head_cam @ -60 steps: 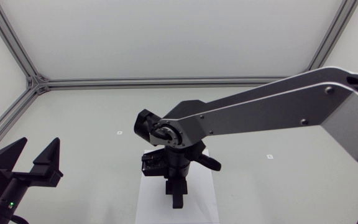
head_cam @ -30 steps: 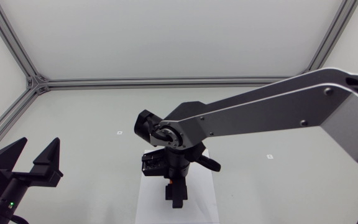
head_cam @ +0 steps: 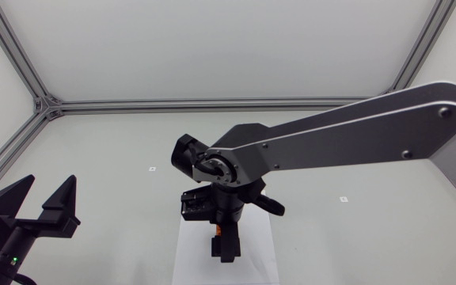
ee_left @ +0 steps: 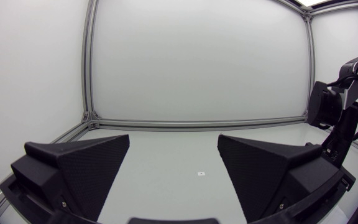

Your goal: Pick up the orange 2x2 brick with the right arm and stack it on top of the green 2x2 brick in the center

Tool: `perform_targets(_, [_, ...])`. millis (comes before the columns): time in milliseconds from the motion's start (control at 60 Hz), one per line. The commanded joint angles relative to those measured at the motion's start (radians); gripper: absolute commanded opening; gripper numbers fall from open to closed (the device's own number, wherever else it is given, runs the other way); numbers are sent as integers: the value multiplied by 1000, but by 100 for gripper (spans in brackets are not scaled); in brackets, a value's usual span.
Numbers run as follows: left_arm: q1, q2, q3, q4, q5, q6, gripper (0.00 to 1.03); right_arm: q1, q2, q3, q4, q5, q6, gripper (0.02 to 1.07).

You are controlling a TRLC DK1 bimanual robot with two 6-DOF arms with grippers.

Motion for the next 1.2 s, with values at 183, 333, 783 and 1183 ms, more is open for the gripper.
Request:
perform_targets(183, [3, -8, -41, -15, 4, 13, 99, 20, -118, -19, -80, 18, 20, 103])
perform_targets(333, [3, -8, -41, -15, 4, 13, 99, 23, -224, -52, -107, 22, 59, 103])
perform_targets(783, [3, -8, -41, -15, 4, 11, 99, -66, -724, -256, -17, 67, 261, 102])
perform_targets(1183, [3, -8, -41, -15, 4, 13, 99, -448, -1196, -493, 134, 102, 284, 102])
